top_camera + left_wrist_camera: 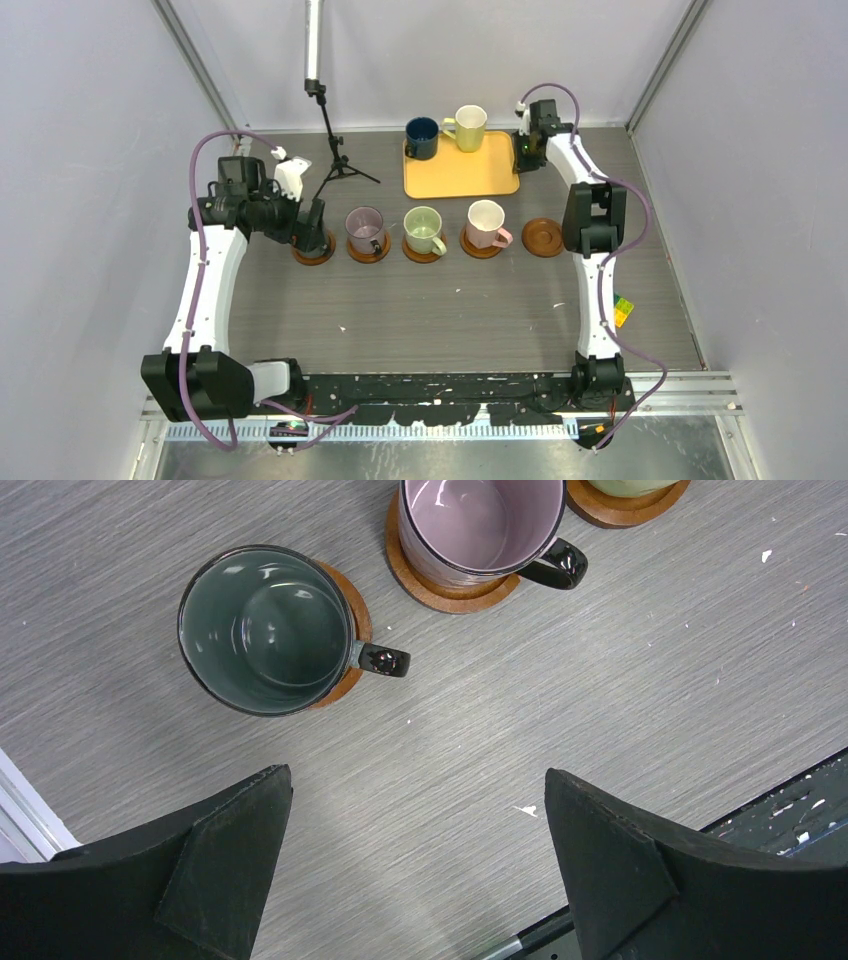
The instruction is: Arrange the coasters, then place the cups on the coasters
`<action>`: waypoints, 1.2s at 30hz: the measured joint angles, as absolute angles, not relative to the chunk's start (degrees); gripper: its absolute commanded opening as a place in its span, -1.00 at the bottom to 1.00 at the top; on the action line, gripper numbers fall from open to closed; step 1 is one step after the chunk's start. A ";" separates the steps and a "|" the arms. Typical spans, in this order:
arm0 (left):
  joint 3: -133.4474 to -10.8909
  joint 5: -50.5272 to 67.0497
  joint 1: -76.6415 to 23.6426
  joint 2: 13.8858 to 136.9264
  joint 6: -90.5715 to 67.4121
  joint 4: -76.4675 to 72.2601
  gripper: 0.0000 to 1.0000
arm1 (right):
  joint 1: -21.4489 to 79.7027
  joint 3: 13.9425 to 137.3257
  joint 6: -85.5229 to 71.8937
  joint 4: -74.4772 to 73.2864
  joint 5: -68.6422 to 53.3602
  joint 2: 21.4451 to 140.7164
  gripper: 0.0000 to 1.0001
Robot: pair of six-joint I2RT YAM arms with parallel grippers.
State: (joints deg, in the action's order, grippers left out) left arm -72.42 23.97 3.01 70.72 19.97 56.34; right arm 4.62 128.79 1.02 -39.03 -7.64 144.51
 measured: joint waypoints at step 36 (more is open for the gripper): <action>-70.06 25.06 3.01 71.50 19.49 56.40 0.99 | -12.88 122.85 5.26 -41.54 -3.75 138.06 0.12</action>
